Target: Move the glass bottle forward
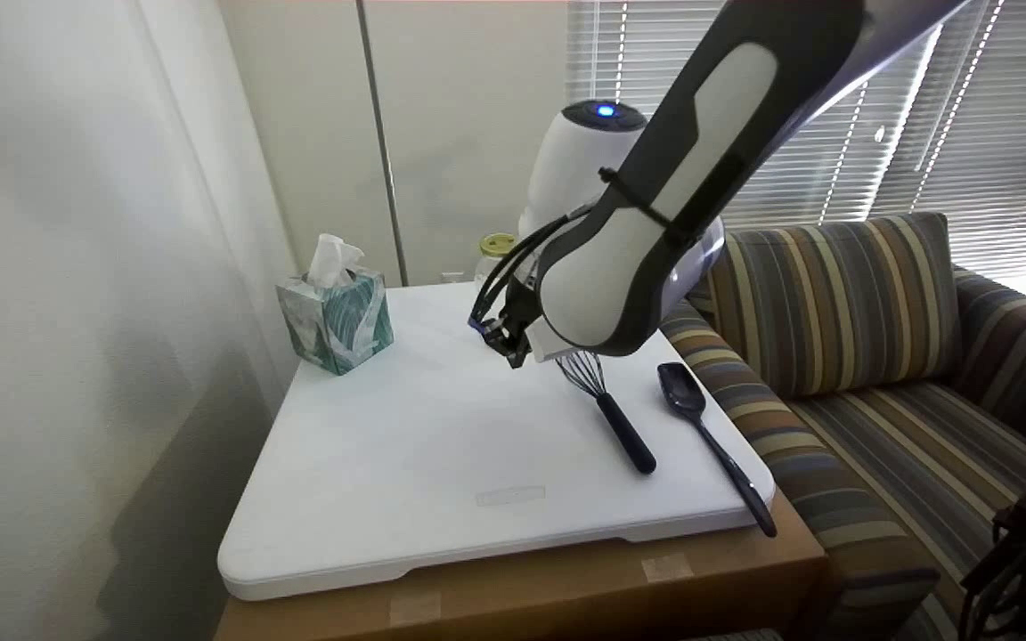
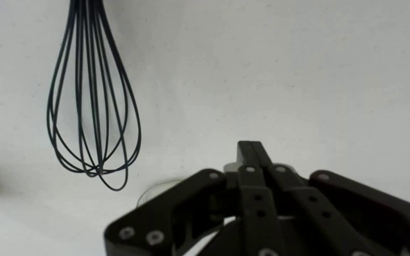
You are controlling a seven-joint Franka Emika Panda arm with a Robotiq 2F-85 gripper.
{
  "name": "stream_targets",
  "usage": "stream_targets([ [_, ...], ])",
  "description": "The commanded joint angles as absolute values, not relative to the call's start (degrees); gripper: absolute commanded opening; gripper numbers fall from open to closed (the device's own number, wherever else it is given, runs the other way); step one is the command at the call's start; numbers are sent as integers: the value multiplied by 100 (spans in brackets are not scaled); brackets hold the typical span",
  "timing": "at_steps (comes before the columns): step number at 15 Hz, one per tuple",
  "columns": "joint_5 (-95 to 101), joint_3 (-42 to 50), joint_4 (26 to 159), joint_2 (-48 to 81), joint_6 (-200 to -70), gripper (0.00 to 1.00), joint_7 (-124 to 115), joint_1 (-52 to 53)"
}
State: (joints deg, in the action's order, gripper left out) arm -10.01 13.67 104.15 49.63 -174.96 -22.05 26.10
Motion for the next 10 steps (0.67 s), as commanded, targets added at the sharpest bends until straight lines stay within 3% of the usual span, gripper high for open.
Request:
stream_targets([
  [1, -866, 1663, 11375, 3925, -17029, 0, -2389, 2958],
  [5, -602, 1223, 11541, 3125, -16001, 0, -2214, 2559],
  [8, -1102, 68, 11344, 2632, -15045, 0, -1508, 1504],
  [9, -1334, -232, 11267, 2542, -14714, 3, -1311, 1217],
  [10, -1568, -449, 11183, 2447, -14362, 23, -1163, 988],
])
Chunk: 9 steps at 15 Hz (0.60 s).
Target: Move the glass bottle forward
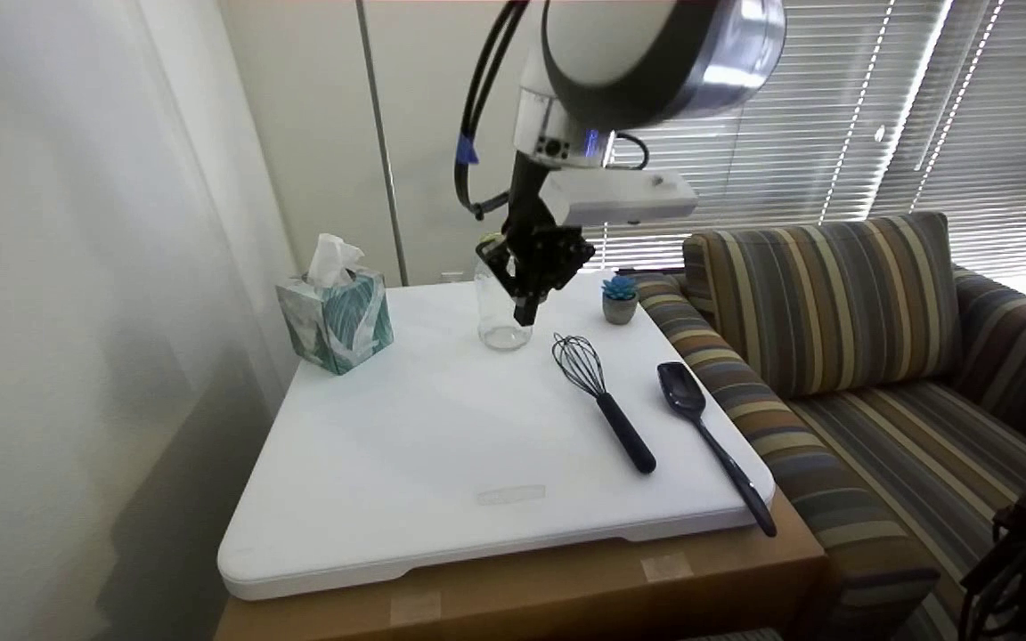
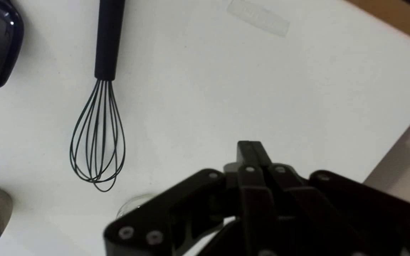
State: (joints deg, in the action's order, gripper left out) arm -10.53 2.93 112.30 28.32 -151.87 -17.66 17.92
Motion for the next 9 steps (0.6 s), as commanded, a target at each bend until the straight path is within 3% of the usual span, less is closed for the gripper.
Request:
stream_targets([
  [1, -1698, -551, 11133, 2357, -14093, 28, -1089, 861],
  [3, -1834, -614, 11022, 2190, -13561, 36, -1138, 715],
  [9, -1422, -443, 10819, 1875, -12754, 78, -1681, 802],
])
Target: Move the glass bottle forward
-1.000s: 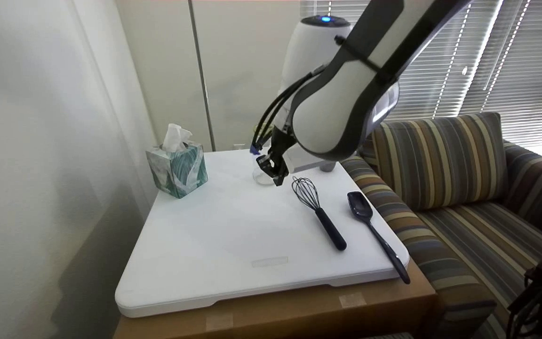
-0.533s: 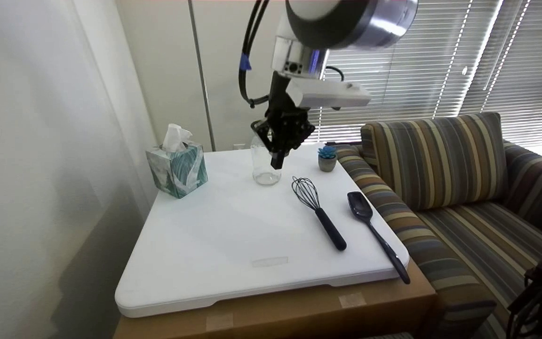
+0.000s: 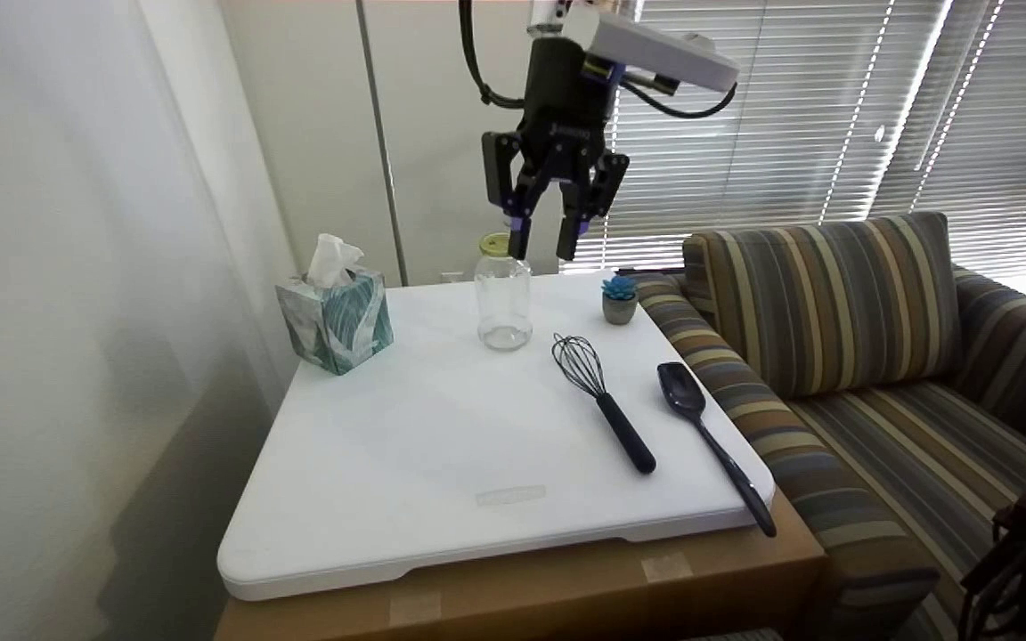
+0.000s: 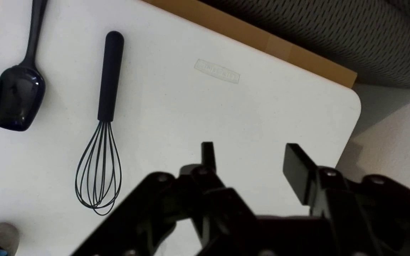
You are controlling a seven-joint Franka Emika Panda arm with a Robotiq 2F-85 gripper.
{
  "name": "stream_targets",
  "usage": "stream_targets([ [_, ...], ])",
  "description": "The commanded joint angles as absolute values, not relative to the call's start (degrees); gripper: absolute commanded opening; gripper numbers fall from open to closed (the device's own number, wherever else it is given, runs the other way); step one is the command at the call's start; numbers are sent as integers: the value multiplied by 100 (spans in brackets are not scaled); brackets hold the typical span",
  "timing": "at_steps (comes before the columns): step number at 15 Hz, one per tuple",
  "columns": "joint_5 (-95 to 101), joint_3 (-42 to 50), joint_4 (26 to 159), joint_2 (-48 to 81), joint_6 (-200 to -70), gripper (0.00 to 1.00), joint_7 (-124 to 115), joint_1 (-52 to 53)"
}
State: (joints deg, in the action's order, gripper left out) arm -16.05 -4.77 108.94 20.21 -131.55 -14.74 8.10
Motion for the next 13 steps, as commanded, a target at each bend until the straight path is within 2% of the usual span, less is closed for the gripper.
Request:
stream_targets([
  [1, -1334, -433, 10784, 1836, -12650, 85, -1763, 821],
  [3, -1136, -417, 10682, 1791, -12420, 98, -1935, 853],
  [4, -1061, -419, 10637, 1779, -12331, 100, -1979, 854],
  [13, -959, -464, 10508, 1819, -12274, 100, -2098, 850],
])
